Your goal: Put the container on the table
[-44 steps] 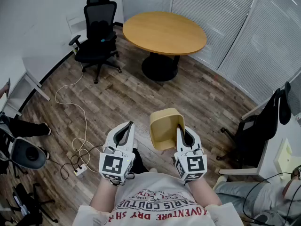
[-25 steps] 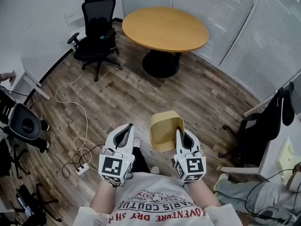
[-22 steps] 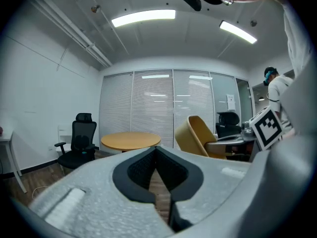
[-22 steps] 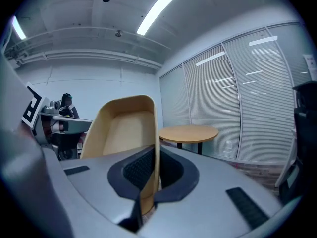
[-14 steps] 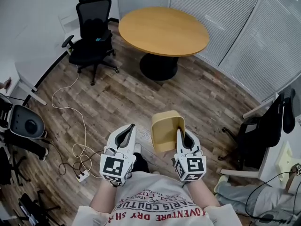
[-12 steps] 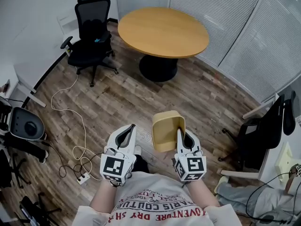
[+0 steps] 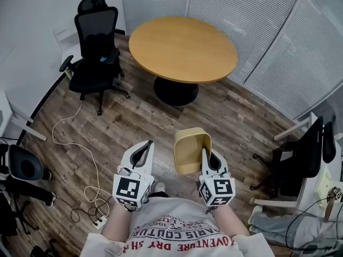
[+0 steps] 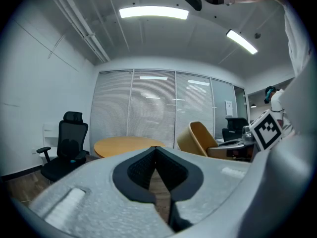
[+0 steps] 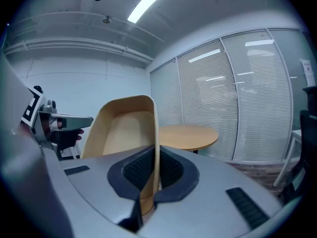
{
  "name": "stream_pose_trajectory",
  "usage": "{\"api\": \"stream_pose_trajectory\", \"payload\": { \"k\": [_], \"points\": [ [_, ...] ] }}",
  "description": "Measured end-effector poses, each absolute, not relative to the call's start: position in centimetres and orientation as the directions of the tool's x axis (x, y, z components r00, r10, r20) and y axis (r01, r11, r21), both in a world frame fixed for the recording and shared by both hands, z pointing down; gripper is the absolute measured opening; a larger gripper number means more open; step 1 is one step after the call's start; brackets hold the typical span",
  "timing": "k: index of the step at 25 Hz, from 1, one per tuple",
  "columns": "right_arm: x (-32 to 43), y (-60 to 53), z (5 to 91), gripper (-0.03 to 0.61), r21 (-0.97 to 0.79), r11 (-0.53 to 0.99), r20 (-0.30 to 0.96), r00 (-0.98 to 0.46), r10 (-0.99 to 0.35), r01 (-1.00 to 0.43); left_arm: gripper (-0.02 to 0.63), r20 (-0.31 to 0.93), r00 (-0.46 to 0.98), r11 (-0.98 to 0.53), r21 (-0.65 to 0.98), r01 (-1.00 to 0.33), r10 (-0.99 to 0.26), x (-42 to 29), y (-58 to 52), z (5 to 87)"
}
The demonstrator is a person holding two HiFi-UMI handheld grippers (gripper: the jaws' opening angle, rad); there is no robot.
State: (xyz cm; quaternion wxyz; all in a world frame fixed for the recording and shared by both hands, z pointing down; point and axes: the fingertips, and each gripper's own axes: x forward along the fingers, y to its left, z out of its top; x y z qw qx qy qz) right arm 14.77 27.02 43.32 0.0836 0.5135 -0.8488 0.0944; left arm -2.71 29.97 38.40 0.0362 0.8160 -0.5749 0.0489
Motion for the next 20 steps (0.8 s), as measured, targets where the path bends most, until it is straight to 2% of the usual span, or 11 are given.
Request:
{"api": "stream_pose_trajectory", "payload": {
  "k": [7,20],
  "points": [
    [11.5,23.0,43.1,0.011,-0.089,0.417,0.256,-0.425,-0.868,-0.905,-0.002,0.128,0.351,-0.352,0.013,-0.936,-0.928,-6.7,26.2,38.1],
    [9.6,10.8,46.4,0.011,-0.116,0.458,0.304,-0.47,-0.829,-0.882,-0.002,0.16,0.289,-0.296,-0.022,-0.955,-0.944,-8.4,14.9,39.4]
  ]
}}
